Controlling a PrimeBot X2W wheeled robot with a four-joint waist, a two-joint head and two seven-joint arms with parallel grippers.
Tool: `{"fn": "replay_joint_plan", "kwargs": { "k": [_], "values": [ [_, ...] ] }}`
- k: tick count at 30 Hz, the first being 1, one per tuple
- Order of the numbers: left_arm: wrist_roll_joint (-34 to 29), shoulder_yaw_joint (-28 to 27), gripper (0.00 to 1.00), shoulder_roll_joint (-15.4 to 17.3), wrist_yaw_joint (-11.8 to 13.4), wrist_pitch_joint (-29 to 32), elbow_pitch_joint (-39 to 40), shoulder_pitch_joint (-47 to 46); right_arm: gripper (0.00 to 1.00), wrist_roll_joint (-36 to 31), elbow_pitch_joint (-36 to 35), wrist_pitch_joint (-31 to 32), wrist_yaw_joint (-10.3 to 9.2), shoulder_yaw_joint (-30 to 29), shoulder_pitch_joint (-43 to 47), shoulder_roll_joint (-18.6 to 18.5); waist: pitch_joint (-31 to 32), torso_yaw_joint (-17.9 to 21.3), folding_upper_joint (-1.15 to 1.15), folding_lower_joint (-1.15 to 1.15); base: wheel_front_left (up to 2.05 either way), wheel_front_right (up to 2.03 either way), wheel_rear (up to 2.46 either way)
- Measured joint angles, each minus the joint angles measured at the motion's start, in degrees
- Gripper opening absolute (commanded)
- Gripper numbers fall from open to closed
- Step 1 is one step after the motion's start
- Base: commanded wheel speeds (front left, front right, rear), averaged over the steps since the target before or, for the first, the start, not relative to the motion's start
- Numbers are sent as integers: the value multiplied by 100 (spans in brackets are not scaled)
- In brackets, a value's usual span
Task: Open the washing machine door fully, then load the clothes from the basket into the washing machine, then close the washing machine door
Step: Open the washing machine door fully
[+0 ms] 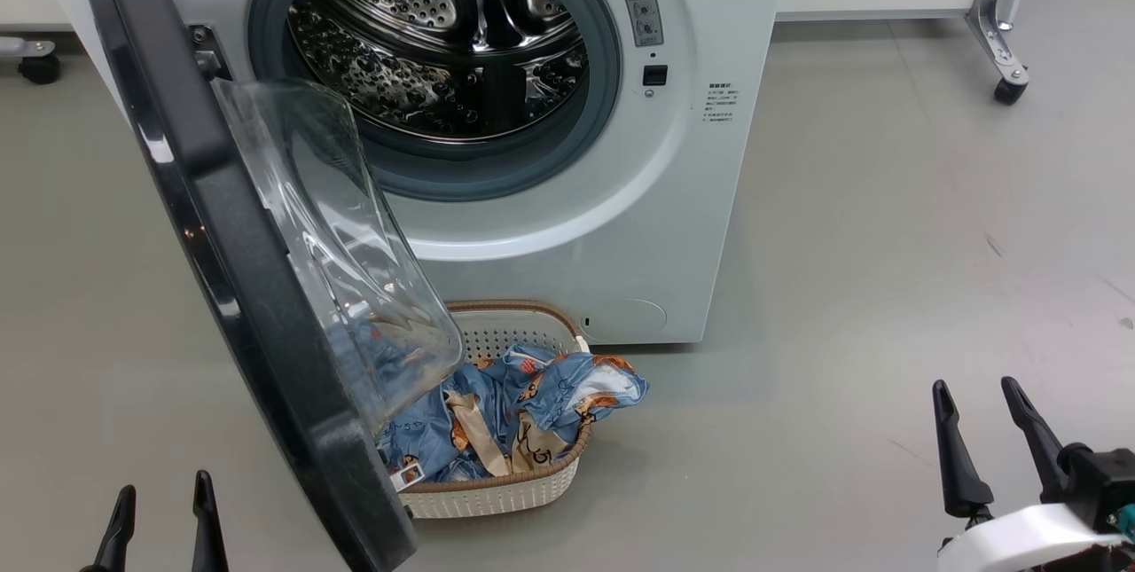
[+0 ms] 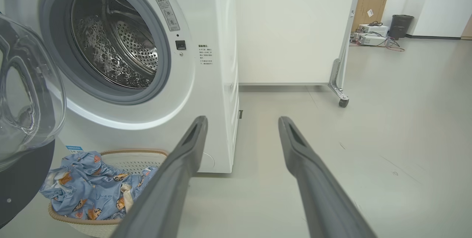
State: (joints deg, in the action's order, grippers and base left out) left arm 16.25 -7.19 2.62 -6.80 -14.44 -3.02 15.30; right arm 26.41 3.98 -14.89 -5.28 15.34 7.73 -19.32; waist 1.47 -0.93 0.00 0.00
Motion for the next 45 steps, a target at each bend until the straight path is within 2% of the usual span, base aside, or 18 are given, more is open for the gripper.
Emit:
{"fn": "replay_joint_plan", "kwargs": {
  "k": [12,23,24,25,26,35,41,42,45],
  "values": [
    [9,25,100,0,-24,0,-46,-4,100,-439,203,0,-4,-325,438,282,-43,-29,0,0,0,0,0],
    [9,25,100,0,-26,0,-120,-5,100,-783,354,0,20,-693,478,370,-50,-148,0,0,0,0,0],
    [21,25,85,0,-26,0,-144,-5,100,-810,355,0,70,-744,478,415,-47,-166,0,0,0,0,0],
    [24,26,23,0,-26,0,-163,-5,100,-826,355,0,73,-760,478,449,-45,-174,0,0,0,0,0],
    [24,31,0,0,-27,0,-176,-5,100,-846,356,0,91,-770,478,477,-43,-180,0,0,0,0,0],
    [70,18,0,0,-31,0,-210,-8,100,-943,389,0,272,-928,478,634,-28,-219,0,0,0,0,0],
    [130,-57,0,-2,-30,0,-203,-18,100,-999,397,0,324,-1010,482,697,-20,-231,0,0,0,0,0],
    [157,-141,0,-10,-5,0,-189,-26,100,-1014,397,0,341,-1034,484,714,-18,-233,0,0,0,0,0],
    [211,-606,0,-32,330,0,74,-138,100,-1048,396,0,371,-1107,517,786,-11,-241,0,0,0,0,0]
  ]
}}
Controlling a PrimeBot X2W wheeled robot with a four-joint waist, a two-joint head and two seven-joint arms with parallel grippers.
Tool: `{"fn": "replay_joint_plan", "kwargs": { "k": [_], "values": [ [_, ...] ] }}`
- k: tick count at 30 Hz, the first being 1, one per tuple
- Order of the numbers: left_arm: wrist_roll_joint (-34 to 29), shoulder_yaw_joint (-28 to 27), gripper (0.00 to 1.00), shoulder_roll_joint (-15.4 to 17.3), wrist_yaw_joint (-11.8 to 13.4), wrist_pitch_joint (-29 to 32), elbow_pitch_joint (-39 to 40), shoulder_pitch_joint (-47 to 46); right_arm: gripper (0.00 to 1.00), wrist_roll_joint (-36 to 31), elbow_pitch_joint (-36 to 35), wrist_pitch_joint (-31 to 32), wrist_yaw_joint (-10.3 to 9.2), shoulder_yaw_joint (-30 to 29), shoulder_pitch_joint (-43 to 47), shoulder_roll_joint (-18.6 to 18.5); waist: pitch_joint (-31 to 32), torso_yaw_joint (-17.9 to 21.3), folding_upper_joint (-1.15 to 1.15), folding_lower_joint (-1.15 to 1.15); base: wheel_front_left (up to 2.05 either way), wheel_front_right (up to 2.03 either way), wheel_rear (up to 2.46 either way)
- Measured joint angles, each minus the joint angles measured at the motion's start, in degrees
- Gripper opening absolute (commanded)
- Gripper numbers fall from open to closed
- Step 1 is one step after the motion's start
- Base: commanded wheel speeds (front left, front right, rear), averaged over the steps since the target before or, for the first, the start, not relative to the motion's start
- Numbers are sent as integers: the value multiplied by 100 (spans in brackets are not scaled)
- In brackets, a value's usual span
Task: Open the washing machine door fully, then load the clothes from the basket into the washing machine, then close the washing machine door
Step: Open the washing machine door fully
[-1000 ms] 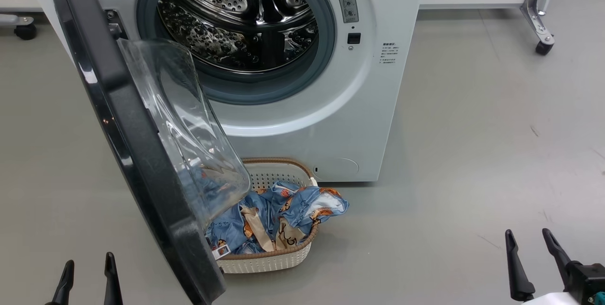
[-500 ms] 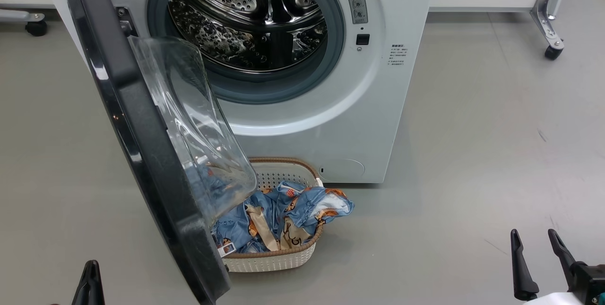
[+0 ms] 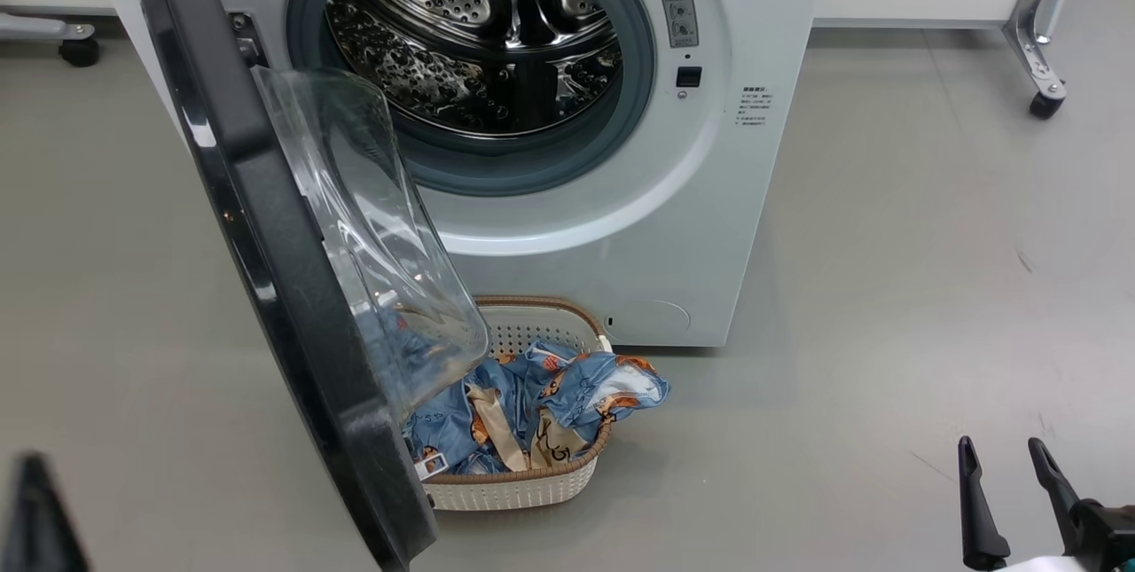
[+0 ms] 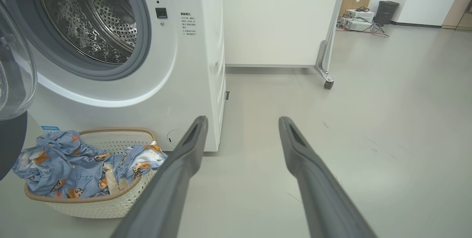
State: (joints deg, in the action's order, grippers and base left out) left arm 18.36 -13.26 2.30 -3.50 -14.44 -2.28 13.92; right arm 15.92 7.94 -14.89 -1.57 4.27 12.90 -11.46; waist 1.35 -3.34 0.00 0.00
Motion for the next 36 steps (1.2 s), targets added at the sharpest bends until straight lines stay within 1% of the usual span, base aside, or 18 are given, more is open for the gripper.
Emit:
{"fn": "replay_joint_plan", "kwargs": {
  "k": [2,5,8,10,12,14,16,18,19,21,23,27,28,29,32,34,36],
  "values": [
    [84,-318,0,1,177,0,412,-213,100,-40,-1,0,12,-38,55,49,2,-12,0,0,0,0,0],
    [77,-578,0,-2,311,-3,1166,-604,100,-97,0,0,52,-101,82,73,4,-40,0,0,0,0,0],
    [15,-722,0,-8,312,-26,1944,-910,100,-115,0,0,96,-177,88,92,7,-73,0,0,0,0,0],
    [-75,-692,0,-10,302,-31,2429,-1055,100,-149,-7,0,96,-227,109,131,10,-98,0,0,0,0,0],
    [-148,-476,0,-10,215,-33,2888,-1223,100,-155,-13,0,96,-293,179,181,14,-138,0,0,0,0,0],
    [-140,-80,0,-8,84,-35,3322,-1384,100,-165,-14,0,97,-348,209,245,21,-183,0,0,0,0,0],
    [-38,538,0,-8,-104,-34,3613,-1458,100,-193,-15,0,103,-372,227,267,29,-231,0,0,0,0,0],
    [301,1277,0,-5,-259,-29,3818,-1460,100,-204,-16,0,151,-391,273,286,42,-279,0,0,0,0,0],
    [519,1653,0,-4,-301,33,3862,-1458,100,-234,-15,0,152,-397,305,294,49,-303,0,0,0,0,0],
    [843,2267,0,2,-305,360,3788,-1424,100,-399,-15,0,156,-376,324,271,58,-351,0,0,0,0,0],
    [896,2625,0,12,-304,670,3653,-1260,100,-572,-22,1,204,-328,320,244,63,-381,0,0,0,0,0],
    [1341,3212,0,41,-294,1171,3375,-882,100,-726,-102,1,203,-336,319,247,57,-389,0,0,0,0,0],
    [1391,3275,0,40,-290,1260,3285,-814,100,-760,-120,1,203,-337,318,250,52,-392,0,0,0,0,0],
    [1391,3299,0,43,-230,1349,3174,-758,100,-791,-137,0,203,-337,316,255,45,-395,0,0,0,0,0],
    [1507,3377,0,57,-4,1566,2848,-576,100,-823,-183,1,203,-338,314,294,19,-399,0,0,0,0,0],
    [1658,3455,0,59,143,1640,2772,-494,100,-853,-202,0,203,-339,313,323,-1,-398,0,0,0,0,0],
    [1671,3513,0,62,314,1690,2706,-464,100,-866,-208,0,203,-345,313,350,-21,-396,0,0,0,0,0]
  ]
}}
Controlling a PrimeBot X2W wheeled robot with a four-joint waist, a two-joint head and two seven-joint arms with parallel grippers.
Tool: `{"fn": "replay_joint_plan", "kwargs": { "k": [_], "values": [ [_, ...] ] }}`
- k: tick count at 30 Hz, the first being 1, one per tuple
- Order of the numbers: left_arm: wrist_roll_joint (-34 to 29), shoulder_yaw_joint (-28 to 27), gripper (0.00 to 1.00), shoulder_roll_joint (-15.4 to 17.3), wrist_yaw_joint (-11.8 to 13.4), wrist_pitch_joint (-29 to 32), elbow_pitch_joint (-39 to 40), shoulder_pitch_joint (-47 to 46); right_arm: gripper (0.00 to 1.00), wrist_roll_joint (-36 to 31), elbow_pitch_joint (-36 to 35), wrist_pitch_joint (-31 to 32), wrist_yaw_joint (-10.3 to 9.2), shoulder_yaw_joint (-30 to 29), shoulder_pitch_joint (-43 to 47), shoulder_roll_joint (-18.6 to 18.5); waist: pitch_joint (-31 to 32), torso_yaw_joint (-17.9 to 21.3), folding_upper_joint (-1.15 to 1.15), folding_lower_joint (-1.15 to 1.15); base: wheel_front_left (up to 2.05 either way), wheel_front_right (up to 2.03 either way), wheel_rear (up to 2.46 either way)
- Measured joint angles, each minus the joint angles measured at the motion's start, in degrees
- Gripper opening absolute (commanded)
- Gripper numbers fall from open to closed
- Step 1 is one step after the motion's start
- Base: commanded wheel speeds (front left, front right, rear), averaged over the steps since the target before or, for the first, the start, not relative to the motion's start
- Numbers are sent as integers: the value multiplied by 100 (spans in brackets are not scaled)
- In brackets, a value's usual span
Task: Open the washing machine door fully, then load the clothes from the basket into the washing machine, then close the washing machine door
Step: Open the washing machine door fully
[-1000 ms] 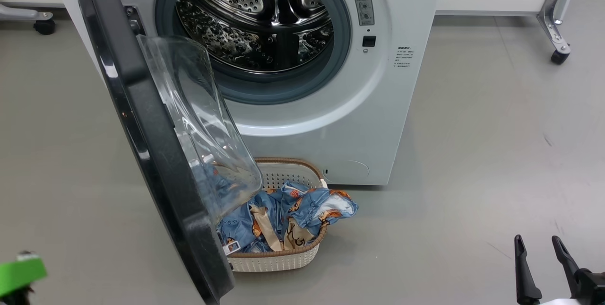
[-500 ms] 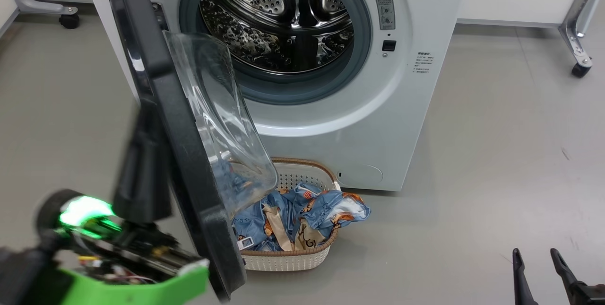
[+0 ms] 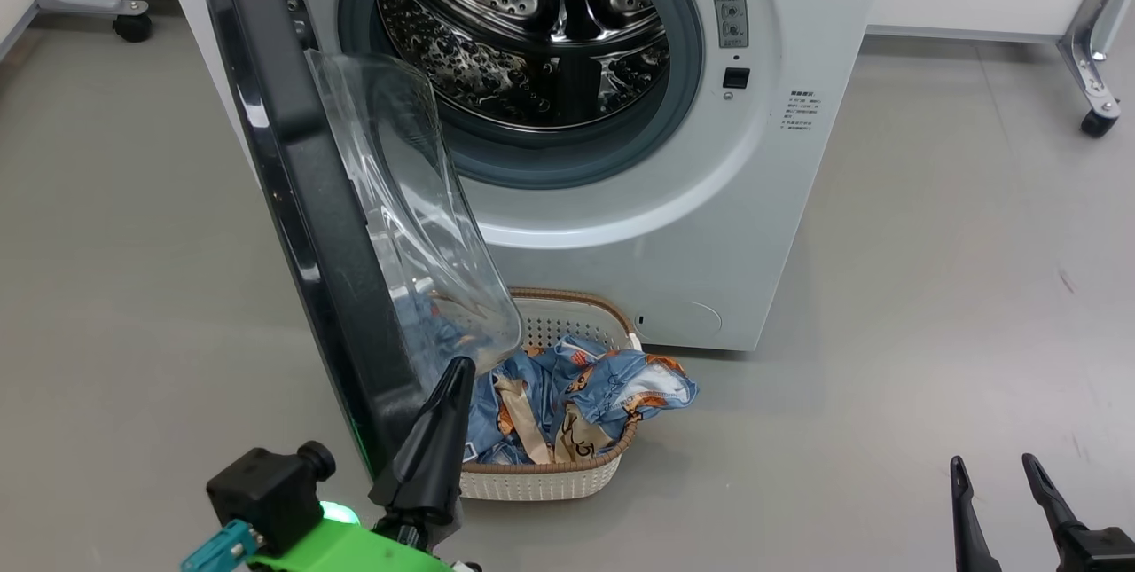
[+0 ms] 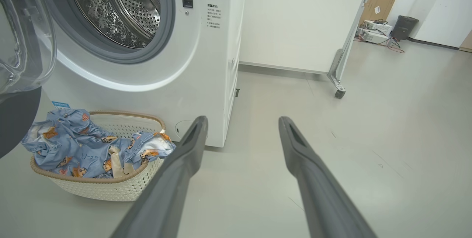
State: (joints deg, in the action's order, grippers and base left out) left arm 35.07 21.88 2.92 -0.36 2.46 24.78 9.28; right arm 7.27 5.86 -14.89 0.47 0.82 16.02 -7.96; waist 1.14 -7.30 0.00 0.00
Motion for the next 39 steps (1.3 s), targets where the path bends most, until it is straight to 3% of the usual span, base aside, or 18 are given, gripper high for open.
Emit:
{"fn": "replay_joint_plan", "kwargs": {
  "k": [6,15,26,39],
  "values": [
    [-34,82,0,0,369,52,-56,7,100,-35,-64,0,2,-30,-13,52,-108,11,0,0,0,0,0],
    [8,63,0,-1,601,-10,-457,-18,100,-36,-138,0,16,-132,-33,127,-293,6,0,0,0,0,0],
    [5,20,0,-16,645,-227,-777,-224,100,-96,-154,0,41,-277,-30,146,-357,-263,0,0,0,0,0],
    [100,-225,0,-26,667,-567,-1138,-313,100,-130,-133,0,155,-343,-23,245,-274,-870,0,0,0,0,0]
  ]
}}
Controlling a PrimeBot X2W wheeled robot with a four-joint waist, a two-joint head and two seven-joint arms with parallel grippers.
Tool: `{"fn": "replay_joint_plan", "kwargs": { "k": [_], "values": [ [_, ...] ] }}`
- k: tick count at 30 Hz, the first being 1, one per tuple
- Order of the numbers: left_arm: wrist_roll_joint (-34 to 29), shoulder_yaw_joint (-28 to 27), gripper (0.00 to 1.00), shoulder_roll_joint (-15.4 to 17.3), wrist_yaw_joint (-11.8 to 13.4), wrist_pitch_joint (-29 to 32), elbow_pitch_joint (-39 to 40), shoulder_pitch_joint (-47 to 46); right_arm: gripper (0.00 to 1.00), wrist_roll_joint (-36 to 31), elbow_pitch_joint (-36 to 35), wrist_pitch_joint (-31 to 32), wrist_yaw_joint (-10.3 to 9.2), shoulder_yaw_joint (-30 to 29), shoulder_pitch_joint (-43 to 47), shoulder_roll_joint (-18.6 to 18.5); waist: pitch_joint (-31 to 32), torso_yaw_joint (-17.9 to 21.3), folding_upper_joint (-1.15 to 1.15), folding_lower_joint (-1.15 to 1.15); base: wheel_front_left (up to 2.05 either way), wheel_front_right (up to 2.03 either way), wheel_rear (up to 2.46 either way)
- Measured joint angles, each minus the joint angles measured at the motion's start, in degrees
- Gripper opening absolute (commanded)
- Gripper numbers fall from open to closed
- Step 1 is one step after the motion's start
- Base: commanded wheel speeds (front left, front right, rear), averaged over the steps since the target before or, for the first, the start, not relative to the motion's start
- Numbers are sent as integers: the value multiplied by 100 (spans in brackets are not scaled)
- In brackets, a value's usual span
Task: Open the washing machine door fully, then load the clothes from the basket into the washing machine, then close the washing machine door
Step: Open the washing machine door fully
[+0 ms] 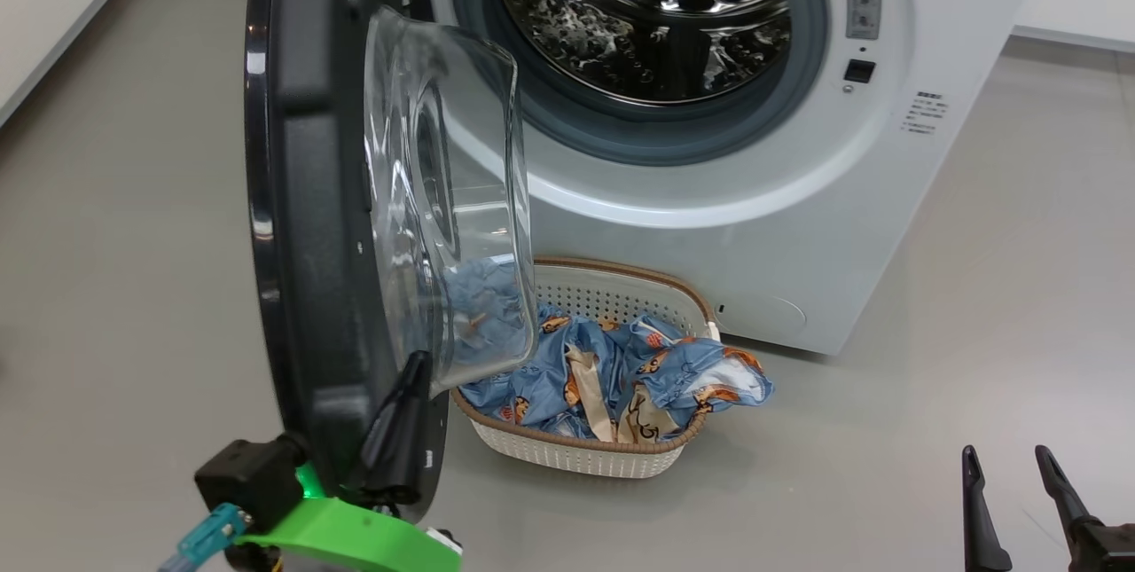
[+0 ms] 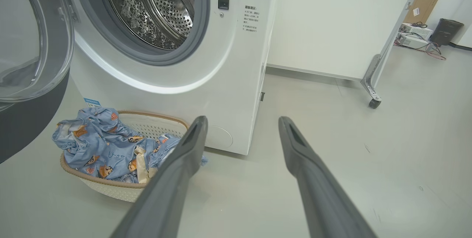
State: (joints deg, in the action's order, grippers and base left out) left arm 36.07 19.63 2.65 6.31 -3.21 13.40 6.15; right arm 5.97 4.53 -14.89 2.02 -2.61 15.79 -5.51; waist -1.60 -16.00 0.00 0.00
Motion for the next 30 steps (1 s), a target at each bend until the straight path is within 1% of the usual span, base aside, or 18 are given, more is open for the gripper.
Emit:
{"fn": "replay_joint_plan", "kwargs": {
  "k": [4,7,8,9,10,11,12,16,19,21,23,27,30],
  "values": [
    [59,-402,0,-1,41,-151,-220,-26,100,-11,1,0,97,79,-1,3,14,-155,0,0,0,0,0],
    [81,-780,0,0,76,-303,-382,-31,100,-76,1,0,132,118,-3,8,-23,-209,0,0,0,0,0],
    [81,-780,0,0,76,-303,-382,-31,100,-76,1,0,132,118,-3,8,-23,-209,0,0,0,0,0],
    [86,-1032,0,-4,76,-394,-492,-41,100,-105,2,0,145,123,-4,7,-59,-221,0,0,0,0,0],
    [86,-1032,0,-4,76,-394,-492,-41,100,-105,2,0,145,123,-4,7,-59,-221,0,0,0,0,0],
    [59,-1273,0,-11,76,-464,-613,-64,100,-107,9,0,146,134,-4,5,-89,-217,0,0,0,0,0],
    [59,-1273,0,-11,76,-464,-613,-64,100,-107,9,0,146,134,-4,5,-89,-217,0,0,0,0,0],
    [76,-1750,0,-21,76,-602,-918,-226,100,-134,53,1,151,135,-8,5,-116,-162,0,0,0,0,0],
    [33,-1992,0,-23,77,-691,-1150,-396,100,-155,63,0,198,131,-8,5,-123,-112,0,0,0,0,0],
    [-183,-2151,0,-40,76,-715,-1336,-534,100,-157,75,0,205,145,-12,4,-132,-77,0,0,0,0,0],
    [-274,-2315,0,-42,76,-753,-1522,-663,100,-168,85,0,209,166,-23,5,-137,-34,0,0,0,0,0],
    [-409,-2887,0,-33,76,-827,-2000,-939,100,-183,96,0,248,171,-53,7,-134,63,0,0,0,0,0],
    [-506,-3346,0,35,76,-855,-2332,-1076,100,-183,104,1,261,178,-59,7,-127,144,0,0,0,0,0]
  ]
}}
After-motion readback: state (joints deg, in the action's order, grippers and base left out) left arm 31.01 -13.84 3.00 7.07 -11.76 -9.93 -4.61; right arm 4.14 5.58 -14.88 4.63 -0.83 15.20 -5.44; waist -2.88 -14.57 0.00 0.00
